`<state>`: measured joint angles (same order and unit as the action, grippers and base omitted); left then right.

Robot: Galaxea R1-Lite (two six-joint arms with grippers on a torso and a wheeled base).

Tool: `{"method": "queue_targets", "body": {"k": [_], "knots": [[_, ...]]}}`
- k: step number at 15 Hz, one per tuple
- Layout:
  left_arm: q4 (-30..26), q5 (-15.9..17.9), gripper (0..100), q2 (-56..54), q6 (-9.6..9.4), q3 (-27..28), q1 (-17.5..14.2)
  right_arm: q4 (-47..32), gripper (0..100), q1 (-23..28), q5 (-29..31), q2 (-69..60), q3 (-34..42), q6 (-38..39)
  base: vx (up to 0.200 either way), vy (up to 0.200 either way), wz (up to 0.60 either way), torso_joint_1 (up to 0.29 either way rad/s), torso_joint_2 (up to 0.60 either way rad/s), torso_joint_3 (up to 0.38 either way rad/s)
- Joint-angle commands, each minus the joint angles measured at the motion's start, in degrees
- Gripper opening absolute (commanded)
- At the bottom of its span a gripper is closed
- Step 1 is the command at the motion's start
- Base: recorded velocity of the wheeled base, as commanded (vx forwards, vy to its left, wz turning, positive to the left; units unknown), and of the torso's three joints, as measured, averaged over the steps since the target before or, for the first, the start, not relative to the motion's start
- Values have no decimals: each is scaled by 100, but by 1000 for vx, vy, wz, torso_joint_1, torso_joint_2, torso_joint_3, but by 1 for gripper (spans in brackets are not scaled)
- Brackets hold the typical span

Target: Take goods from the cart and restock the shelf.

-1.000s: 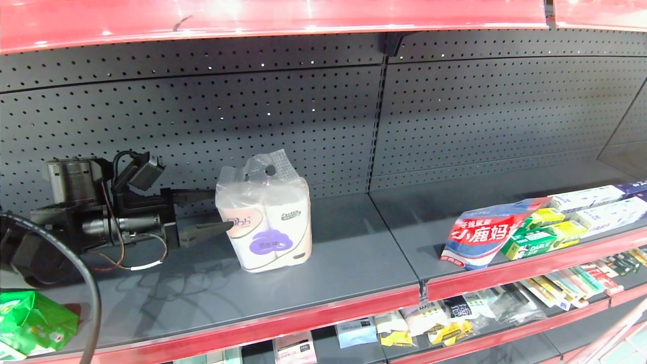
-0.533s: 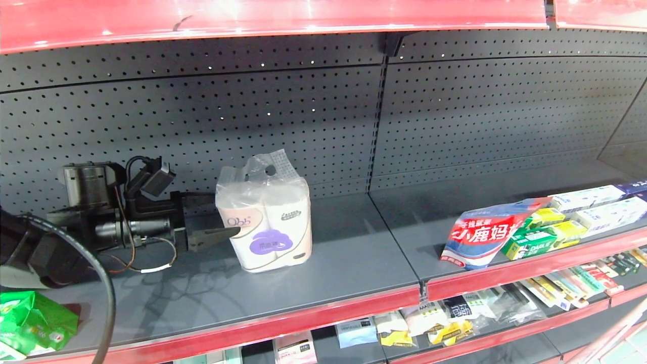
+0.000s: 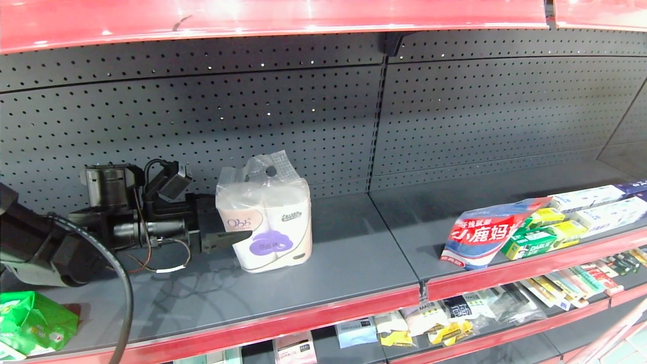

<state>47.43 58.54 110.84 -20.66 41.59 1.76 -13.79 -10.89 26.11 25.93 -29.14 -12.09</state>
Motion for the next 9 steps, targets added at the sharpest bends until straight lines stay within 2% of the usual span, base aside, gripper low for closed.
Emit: {"method": "queue_targets", "body": {"k": [1,9], "knots": [[3,-9,100,52,1,68,53,-1,0,-1,-1,9,-4,-4,0,0,0,0,0,0],[-24,-36,100,70,18,51,88,8,0,-1,-1,9,-40,-83,0,0,0,0,0,0]]}}
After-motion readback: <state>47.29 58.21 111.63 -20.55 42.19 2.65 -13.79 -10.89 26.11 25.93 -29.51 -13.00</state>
